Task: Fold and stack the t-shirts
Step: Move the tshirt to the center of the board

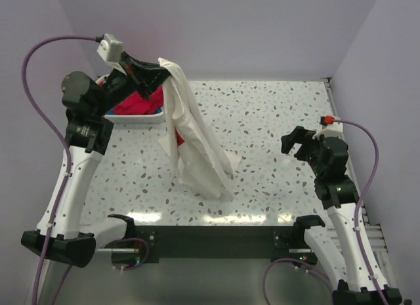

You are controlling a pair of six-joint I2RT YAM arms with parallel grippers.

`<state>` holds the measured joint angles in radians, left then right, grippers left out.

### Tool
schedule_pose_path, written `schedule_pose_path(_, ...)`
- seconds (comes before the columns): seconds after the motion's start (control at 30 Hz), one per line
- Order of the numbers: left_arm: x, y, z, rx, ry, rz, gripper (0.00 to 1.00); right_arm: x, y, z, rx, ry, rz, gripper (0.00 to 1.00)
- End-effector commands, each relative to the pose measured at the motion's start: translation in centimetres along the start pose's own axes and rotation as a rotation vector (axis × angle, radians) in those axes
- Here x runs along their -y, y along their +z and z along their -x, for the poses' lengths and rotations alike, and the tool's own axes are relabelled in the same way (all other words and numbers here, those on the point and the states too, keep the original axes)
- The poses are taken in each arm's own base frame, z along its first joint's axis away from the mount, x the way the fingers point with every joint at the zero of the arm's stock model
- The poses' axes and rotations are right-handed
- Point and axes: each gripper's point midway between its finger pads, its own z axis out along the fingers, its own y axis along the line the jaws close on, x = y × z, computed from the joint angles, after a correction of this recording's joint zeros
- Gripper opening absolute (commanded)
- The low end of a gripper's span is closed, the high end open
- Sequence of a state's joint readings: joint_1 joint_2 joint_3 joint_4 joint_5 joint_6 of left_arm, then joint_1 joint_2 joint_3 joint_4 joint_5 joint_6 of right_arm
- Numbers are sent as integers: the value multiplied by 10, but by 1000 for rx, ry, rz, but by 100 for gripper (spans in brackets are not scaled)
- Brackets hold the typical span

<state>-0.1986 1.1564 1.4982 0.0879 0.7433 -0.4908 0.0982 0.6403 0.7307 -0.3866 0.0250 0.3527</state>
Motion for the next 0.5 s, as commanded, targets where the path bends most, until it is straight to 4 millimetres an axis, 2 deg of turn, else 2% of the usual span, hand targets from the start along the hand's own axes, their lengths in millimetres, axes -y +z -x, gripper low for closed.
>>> schedule_pose_path(0.0,-105,-23,-80,-121,-47,460,4,-7,-2,5,6,14,27,99)
schedule_pose_path(0.03,-132,-36,-111,-181,-73,582,10,-6,0,2,-2,12,24,99)
schedule_pose_path(0.07,-150,-50,-133,-234,-90,685,19,-6,2,0,-7,12,24,99)
schedule_pose_path(0.1,-173,-67,-146,-253,-86,826,47,-4,4,-5,-20,13,19,99)
schedule_pose_path(0.13,-189,-77,-172,-313,-104,890,56,-4,6,-6,-19,13,20,99)
schedule_pose_path(0.17,-196,-86,-187,-359,-114,938,66,-2,11,-10,-34,15,14,98)
schedule_pose_path(0.2,-202,-91,-198,-384,-117,969,84,-5,13,-15,-46,20,37,98)
schedule_pose_path(0.23,-202,-97,-212,-411,-128,977,89,-7,16,-18,-59,23,47,98)
schedule_pose_path(0.3,-196,-95,-222,-411,-136,966,95,-11,24,-33,-106,41,75,97)
schedule_pose_path(0.33,-183,-93,-236,-435,-137,943,95,-13,27,-34,-108,49,86,94)
schedule_pose_path(0.4,-170,-98,-247,-463,-121,956,96,-16,35,-49,-159,69,103,91)
schedule_pose_path(0.43,-155,-98,-267,-512,-126,934,96,-18,38,-53,-174,70,105,89)
schedule_pose_path(0.47,-147,-104,-277,-534,-144,945,96,-23,39,-60,-195,69,113,89)
